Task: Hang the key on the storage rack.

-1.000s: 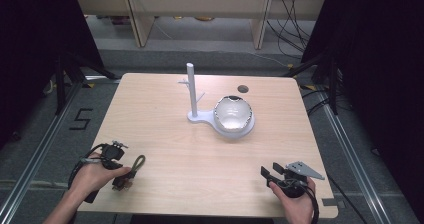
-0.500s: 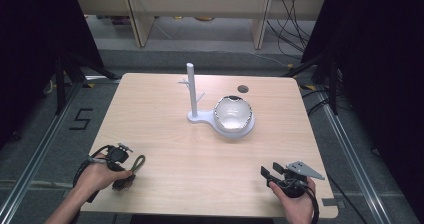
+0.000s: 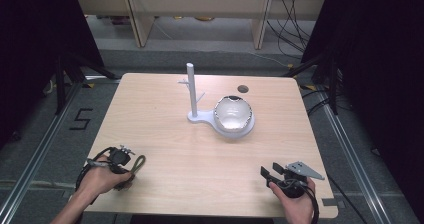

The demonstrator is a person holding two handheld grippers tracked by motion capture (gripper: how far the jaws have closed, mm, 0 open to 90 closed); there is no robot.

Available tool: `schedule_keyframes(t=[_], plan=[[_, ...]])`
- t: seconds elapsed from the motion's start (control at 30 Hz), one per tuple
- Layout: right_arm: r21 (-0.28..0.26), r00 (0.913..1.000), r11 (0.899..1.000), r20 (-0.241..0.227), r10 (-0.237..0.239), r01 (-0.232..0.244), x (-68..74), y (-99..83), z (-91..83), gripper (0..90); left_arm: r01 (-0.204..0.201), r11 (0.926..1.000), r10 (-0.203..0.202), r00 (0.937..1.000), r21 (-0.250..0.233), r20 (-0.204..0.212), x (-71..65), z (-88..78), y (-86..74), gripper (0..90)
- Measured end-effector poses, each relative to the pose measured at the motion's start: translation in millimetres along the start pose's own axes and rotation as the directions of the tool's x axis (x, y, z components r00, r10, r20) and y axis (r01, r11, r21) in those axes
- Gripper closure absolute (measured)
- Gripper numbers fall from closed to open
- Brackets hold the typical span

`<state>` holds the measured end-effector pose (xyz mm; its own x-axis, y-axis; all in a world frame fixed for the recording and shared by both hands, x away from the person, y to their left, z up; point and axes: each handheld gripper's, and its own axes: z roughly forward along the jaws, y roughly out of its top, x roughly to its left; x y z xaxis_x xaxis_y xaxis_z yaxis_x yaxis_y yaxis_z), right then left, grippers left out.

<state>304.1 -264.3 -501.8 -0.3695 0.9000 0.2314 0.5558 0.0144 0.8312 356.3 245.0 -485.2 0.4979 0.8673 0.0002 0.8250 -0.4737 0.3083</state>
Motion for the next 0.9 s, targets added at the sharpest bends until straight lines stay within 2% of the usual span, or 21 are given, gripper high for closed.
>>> schedule_keyframes(t=[0.03,0.07,0.1,0.13,0.17,0.2,0.33,0.4,0.43,0.53,0.57,0.6,0.67,0.7,0.73,0.77,0.8,0.83,0.87,0.9], plan=[[0.001,1.0,1.0,0.002,-0.002,0.002,-0.2,0.1,-0.5,46.2,0.012,0.9999,-0.012,0.9999,-0.002,0.009,0.3,-0.1,-0.8,67.7],[0.006,0.9988,0.999,-0.007,0.049,-0.049,3.1,-0.2,-0.8,46.2,0.003,0.9999,-0.003,1.0,-0.014,0.009,1.6,-0.1,-2.1,67.9],[0.009,0.9989,0.999,-0.002,0.047,-0.047,2.9,-0.4,-1.0,46.1,0.001,0.9996,0.0,0.9999,-0.028,0.011,2.0,0.5,-2.9,68.0],[-0.001,0.9999,1.0,-0.004,0.01,-0.01,-0.5,-0.1,0.0,46.0,-0.005,0.9996,0.006,0.9999,-0.027,0.011,2.3,-0.1,-3.7,68.2],[-0.004,1.0,1.0,-0.003,0.003,-0.003,-1.5,-0.1,0.1,46.0,-0.002,0.9996,0.003,0.9998,-0.029,0.018,2.4,-0.3,-4.4,68.2],[-0.004,1.0,1.0,-0.003,0.003,-0.003,-1.5,-0.1,0.1,45.9,0.006,0.9992,-0.005,0.9999,-0.04,0.016,1.9,-0.2,-5.6,68.3],[-0.007,1.0,1.0,-0.002,0.004,-0.004,-1.5,-0.2,0.2,45.6,-0.025,0.9978,0.027,0.9994,-0.061,0.021,2.7,-0.5,-8.9,68.4],[-0.007,1.0,1.0,0.002,0.001,-0.001,-1.6,-0.4,0.7,45.6,-0.023,0.9958,0.025,0.9995,-0.089,0.019,1.7,0.3,-11.4,68.4],[-0.009,1.0,1.0,0.004,0.002,-0.001,-1.5,-0.4,1.0,45.6,-0.031,0.9962,0.033,0.9992,-0.082,0.023,2.6,-1.0,-12.2,68.4],[-0.016,1.0,1.0,0.005,-0.005,0.005,-1.8,-0.8,1.6,45.6,-0.005,0.99,0.012,0.9989,-0.141,0.046,3.6,-1.6,-17.5,68.5],[-0.013,1.0,1.0,0.002,0.002,-0.002,-1.5,-0.6,1.3,45.6,0.003,0.9864,0.006,0.9984,-0.164,0.056,3.6,-1.7,-19.6,68.5],[-0.005,0.9991,0.999,0.021,0.037,-0.036,1.7,-1.3,1.4,45.6,0.012,0.9813,-0.001,0.9985,-0.192,0.054,2.8,-1.9,-21.7,68.5],[0.0,0.9992,0.999,0.017,0.036,-0.036,1.5,-1.2,1.5,45.6,0.014,0.9716,0.003,0.9975,-0.236,0.071,2.4,-4.6,-26.0,68.6],[-0.005,0.9992,0.999,0.012,0.039,-0.039,1.5,-1.4,2.2,45.6,0.031,0.9574,-0.011,0.9975,-0.287,0.07,0.7,-5.1,-28.6,68.6],[-0.013,0.9999,1.0,0.012,0.01,-0.01,-0.7,-1.5,3.2,45.6,0.042,0.9475,-0.022,0.9975,-0.317,0.067,-0.6,-5.1,-30.2,68.6],[-0.03,0.9999,0.999,0.011,-0.011,0.011,-2.3,-1.7,5.0,45.6,0.022,0.9483,0.001,0.9974,-0.317,0.073,1.3,-8.0,-31.9,68.6],[-0.031,0.9999,0.999,0.005,-0.014,0.015,-2.1,-1.8,5.4,45.6,0.034,0.9349,-0.008,0.9971,-0.353,0.076,0.1,-7.6,-33.8,68.6],[-0.028,0.9999,1.0,0.001,-0.01,0.01,-1.5,-1.7,5.2,45.6,0.031,0.9249,-0.005,0.9976,-0.379,0.068,0.4,-7.5,-36.4,68.5],[-0.022,1.0,1.0,0.005,-0.003,0.003,-0.2,-1.8,4.8,45.7,0.034,0.9192,-0.01,0.9978,-0.392,0.065,0.9,-7.9,-38.5,68.5],[-0.02,0.9999,1.0,0.003,-0.011,0.011,0.1,-1.7,3.5,45.8,0.051,0.9093,-0.025,0.9973,-0.413,0.068,-0.2,-6.9,-40.0,68.4]])
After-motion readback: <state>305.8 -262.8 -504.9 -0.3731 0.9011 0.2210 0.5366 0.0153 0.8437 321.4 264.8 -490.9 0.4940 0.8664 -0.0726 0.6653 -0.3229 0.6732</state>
